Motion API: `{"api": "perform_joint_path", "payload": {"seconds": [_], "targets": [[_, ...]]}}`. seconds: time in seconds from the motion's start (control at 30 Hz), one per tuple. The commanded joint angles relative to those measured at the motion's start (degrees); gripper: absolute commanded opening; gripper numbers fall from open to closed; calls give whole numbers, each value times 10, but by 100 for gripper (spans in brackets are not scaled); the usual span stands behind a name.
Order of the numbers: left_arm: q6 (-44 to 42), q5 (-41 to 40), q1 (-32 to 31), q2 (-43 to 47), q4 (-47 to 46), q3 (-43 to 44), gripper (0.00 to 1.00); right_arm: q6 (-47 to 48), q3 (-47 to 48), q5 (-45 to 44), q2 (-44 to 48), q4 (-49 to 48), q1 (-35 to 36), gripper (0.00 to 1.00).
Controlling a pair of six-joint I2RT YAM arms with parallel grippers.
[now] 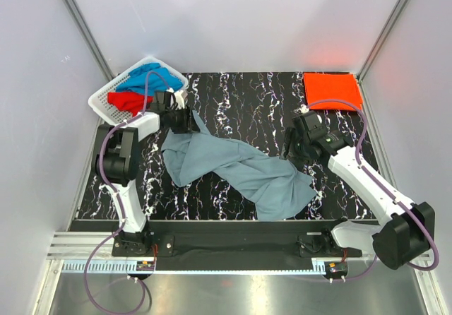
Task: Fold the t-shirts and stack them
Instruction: Flatten the tshirt out
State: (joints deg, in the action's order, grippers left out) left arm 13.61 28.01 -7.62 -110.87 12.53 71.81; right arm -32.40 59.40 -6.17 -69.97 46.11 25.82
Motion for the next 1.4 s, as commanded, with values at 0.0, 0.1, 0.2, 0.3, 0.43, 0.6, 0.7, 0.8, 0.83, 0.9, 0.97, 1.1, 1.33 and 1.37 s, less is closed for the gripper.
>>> {"api": "perform_joint_path", "payload": {"seconds": [0.0,0.1,0.2,0.3,0.43,0.6,0.7,0.8,0.83,0.9,0.97,1.1,1.33,1.37], "targets": [[-35,17,-5,-3,4,31,49,18,20,0,18,-11,0,62],[-35,14,-6,-1,0,30,45,18,14,0,19,-15,0,63],[-33,13,-6,2,-3,29,42,17,14,4,16,-16,0,63],[-29,26,-7,2,-3,30,37,13,19,12,12,-16,0,63],[-17,43,-11,12,-8,25,27,1,21,16,13,-9,0,63],[-17,43,-13,18,7,26,22,-4,25,15,26,-2,1,63],[-31,41,-13,0,29,45,41,-7,27,17,30,6,0,63],[-40,26,-13,-8,39,47,45,-14,27,26,41,7,0,63],[-43,18,-13,-7,40,47,45,-16,27,28,42,7,1,63],[-49,14,-13,-5,40,44,40,-19,26,30,47,8,1,63],[-50,13,-13,-3,38,42,32,-20,25,27,55,9,0,64],[-39,21,-13,3,28,36,21,-21,23,22,52,9,0,64],[-52,0,-13,-6,43,42,40,-35,21,33,63,16,0,64],[-53,0,-13,-7,43,44,39,-35,21,34,67,16,0,64]]}}
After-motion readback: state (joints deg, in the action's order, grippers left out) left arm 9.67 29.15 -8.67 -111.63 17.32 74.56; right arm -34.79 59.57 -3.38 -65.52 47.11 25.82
